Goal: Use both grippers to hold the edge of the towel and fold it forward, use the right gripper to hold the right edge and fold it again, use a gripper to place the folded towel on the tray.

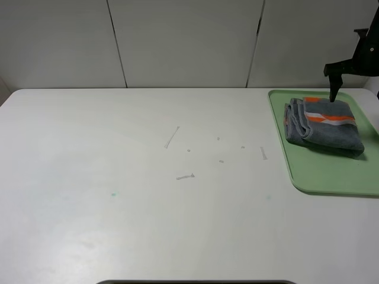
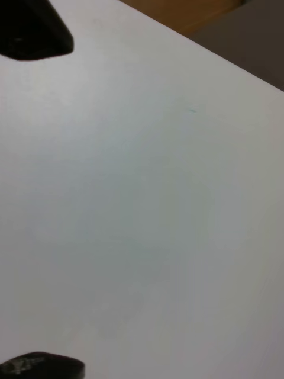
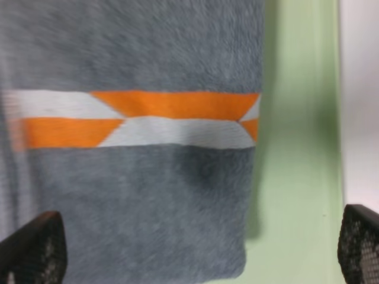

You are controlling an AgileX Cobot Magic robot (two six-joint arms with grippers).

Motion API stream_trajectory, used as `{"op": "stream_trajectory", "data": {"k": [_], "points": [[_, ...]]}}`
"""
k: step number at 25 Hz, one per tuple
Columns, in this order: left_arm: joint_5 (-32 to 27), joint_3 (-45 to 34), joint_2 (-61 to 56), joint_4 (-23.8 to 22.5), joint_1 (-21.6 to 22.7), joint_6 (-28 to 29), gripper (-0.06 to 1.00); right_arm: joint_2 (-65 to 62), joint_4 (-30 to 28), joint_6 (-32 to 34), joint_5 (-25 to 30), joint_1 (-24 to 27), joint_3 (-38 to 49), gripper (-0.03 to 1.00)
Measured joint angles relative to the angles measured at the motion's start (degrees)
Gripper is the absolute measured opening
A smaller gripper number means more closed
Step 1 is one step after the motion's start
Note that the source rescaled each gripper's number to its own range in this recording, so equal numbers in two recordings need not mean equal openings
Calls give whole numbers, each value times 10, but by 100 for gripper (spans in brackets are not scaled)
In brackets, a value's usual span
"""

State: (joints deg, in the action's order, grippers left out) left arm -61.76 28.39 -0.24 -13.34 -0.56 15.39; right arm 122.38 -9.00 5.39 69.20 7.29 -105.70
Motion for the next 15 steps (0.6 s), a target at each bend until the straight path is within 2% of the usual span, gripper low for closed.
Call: {"op": "stream_trajectory", "data": {"k": [9,15], "points": [[0,0,0,0,0,0,100,-106,28,-15,1,-54,11,100],[0,0,0,0,0,0,100,-224,29,-16,2,-99,110,100]]}}
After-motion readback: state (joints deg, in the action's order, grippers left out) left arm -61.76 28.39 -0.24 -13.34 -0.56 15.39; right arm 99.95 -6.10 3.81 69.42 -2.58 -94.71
